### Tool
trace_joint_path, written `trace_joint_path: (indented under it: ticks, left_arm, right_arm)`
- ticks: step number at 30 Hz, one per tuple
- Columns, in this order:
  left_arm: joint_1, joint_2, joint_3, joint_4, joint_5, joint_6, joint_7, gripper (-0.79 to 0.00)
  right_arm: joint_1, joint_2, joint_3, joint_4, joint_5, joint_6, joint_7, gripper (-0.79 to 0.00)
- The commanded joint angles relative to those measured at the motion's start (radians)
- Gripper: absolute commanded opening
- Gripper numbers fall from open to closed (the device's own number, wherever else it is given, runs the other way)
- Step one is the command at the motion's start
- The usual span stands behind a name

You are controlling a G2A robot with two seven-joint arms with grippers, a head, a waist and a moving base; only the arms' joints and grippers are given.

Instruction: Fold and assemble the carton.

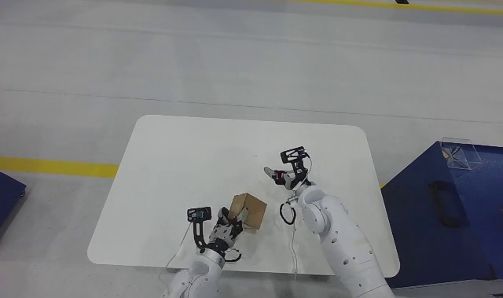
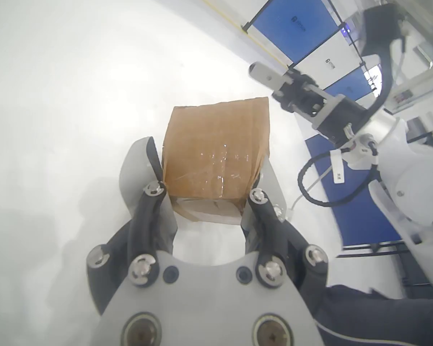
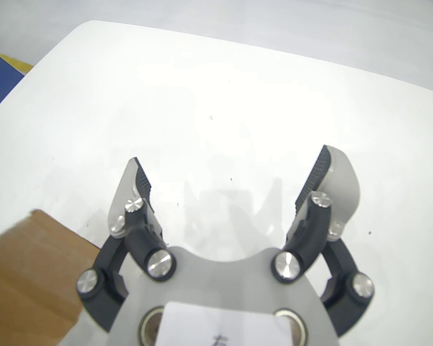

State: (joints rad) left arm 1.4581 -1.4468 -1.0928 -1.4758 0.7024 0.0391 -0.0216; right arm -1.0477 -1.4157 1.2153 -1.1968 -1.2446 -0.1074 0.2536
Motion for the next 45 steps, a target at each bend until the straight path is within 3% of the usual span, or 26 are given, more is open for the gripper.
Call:
trace_joint_path:
  ticks: [1,4,7,10,13,14,15,16,20,26,40,45]
  left_arm:
    - [-0.028,-0.005,-0.002,0.045,-0.072,0.069,-0.056,0.0]
    - [-0.053,-0.013,-0.017,0.059,-0.167,0.136,-0.083,0.0]
    - [-0.035,-0.013,-0.045,-0.003,-0.224,0.138,-0.066,0.0]
    - [0.011,-0.006,-0.061,-0.096,-0.142,0.096,0.048,0.0]
    - [0.06,-0.001,-0.024,-0.16,0.075,0.038,0.233,-0.034]
    - [0.068,0.0,0.0,-0.165,0.165,0.031,0.292,-0.259]
    - [0.069,0.0,0.026,-0.161,0.257,0.034,0.344,-0.597]
    - [0.064,0.0,0.052,-0.146,0.354,0.049,0.391,-0.785]
    - [0.012,-0.01,0.148,-0.043,0.587,0.116,0.442,-0.785]
    - [-0.061,-0.031,0.204,0.072,0.658,0.194,0.371,-0.785]
    - [-0.101,-0.052,0.214,0.146,0.656,0.267,0.228,-0.785]
    - [-0.097,-0.059,0.194,0.114,0.594,0.259,0.282,-0.785]
  right_arm:
    - [-0.002,0.0,-0.005,-0.002,-0.005,-0.008,0.013,0.0]
    - [-0.002,0.0,-0.005,-0.002,-0.005,-0.008,0.013,0.0]
    - [-0.002,0.0,-0.005,-0.002,-0.005,-0.008,0.013,0.0]
    - [-0.002,0.0,-0.005,-0.002,-0.005,-0.008,0.013,0.0]
    - [-0.002,0.0,-0.005,-0.002,-0.005,-0.008,0.013,0.0]
    - [-0.002,0.0,-0.005,-0.002,-0.005,-0.008,0.013,0.0]
    - [-0.002,0.0,-0.005,-0.002,-0.005,-0.008,0.013,0.0]
    - [-0.002,0.0,-0.005,-0.002,-0.005,-0.008,0.013,0.0]
    - [-0.002,0.0,-0.005,-0.002,-0.005,-0.008,0.013,0.0]
    - [-0.002,0.0,-0.005,-0.002,-0.005,-0.008,0.013,0.0]
    - [-0.002,0.0,-0.005,-0.002,-0.005,-0.008,0.013,0.0]
    - [-0.002,0.0,-0.005,-0.002,-0.005,-0.008,0.013,0.0]
